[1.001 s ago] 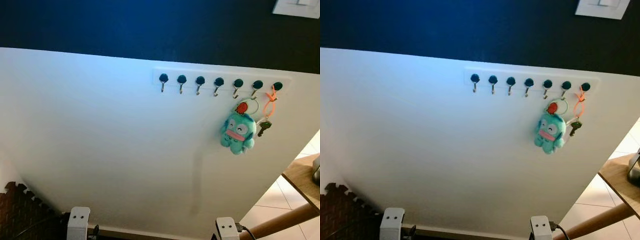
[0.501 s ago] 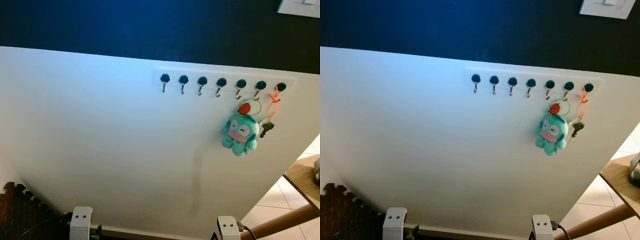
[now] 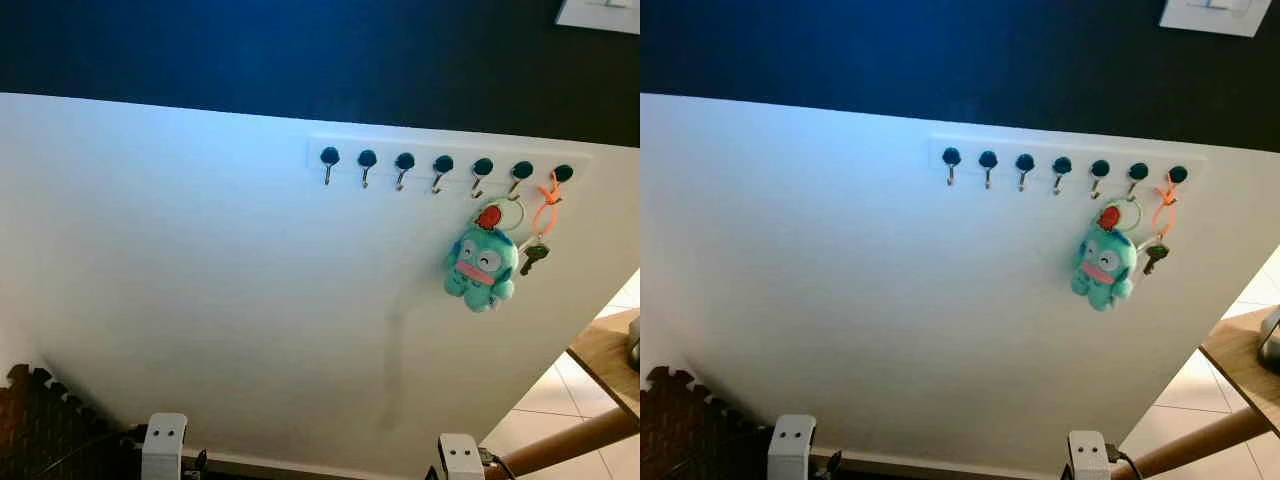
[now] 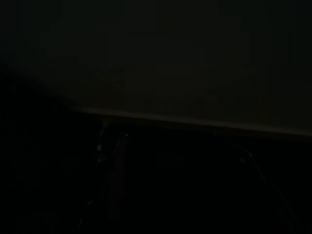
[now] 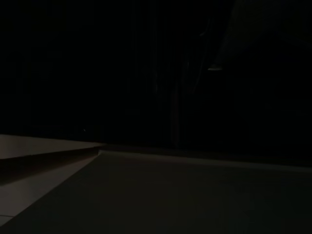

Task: Hang keys on a hook

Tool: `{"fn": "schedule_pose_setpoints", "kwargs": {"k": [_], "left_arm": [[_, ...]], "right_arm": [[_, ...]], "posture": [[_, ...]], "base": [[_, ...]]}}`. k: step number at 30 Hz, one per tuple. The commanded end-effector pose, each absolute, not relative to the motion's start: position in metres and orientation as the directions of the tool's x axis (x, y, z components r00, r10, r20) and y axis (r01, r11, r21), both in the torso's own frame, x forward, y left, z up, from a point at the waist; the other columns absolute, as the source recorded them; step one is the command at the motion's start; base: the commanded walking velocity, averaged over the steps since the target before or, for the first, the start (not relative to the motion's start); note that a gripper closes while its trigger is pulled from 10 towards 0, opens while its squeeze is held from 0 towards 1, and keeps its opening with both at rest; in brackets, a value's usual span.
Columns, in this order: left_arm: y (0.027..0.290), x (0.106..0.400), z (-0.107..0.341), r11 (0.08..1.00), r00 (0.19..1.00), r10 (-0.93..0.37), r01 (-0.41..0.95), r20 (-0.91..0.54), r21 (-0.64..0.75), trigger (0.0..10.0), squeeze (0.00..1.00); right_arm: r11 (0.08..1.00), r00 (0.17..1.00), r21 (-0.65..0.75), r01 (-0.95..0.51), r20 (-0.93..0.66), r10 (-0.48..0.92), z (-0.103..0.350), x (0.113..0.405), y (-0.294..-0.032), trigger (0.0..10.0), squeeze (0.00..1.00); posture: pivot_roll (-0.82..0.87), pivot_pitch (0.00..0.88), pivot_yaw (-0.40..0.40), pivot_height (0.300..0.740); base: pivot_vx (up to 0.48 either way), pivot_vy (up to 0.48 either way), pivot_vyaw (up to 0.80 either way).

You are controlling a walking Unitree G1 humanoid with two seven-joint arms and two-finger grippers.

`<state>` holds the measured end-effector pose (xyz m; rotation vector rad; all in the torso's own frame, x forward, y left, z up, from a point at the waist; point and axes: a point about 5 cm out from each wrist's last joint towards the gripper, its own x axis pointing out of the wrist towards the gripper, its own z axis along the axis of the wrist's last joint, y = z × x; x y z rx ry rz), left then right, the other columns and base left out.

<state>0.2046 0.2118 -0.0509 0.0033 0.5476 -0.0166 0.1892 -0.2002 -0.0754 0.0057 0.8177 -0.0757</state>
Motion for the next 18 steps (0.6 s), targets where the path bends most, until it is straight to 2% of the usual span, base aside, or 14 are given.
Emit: {"fn": "schedule_pose_setpoints", "kwargs": {"k": [1, 10, 18], "left_arm": [[0.209, 0.201, -0.053, 1.000, 0.850, -0.022, 0.019, -0.527, -0.010, 10.0, 0.00], [0.202, 0.203, -0.053, 0.998, 0.850, -0.047, 0.055, -0.525, 0.000, 10.0, 0.00], [0.200, 0.207, -0.052, 0.993, 0.843, -0.087, 0.118, -0.531, 0.024, 10.0, 0.00]], "right_arm": [[0.996, 0.673, -0.020, 0.082, -0.737, -0.070, -0.077, 0.186, -0.202, 10.0, 0.00], [0.996, 0.682, -0.028, 0.083, -0.727, -0.078, -0.074, 0.189, -0.206, 10.0, 0.00], [0.993, 0.691, -0.025, 0.113, -0.717, -0.096, -0.074, 0.189, -0.206, 10.0, 0.00]], "posture": [[0.07, 0.049, -0.067, 0.740], [0.06, 0.039, -0.071, 0.740], [0.08, 0.026, -0.039, 0.740]], "base": [[0.000, 0.000, 0.00], [0.000, 0.000, 0.00], [0.000, 0.000, 0.00]]}}
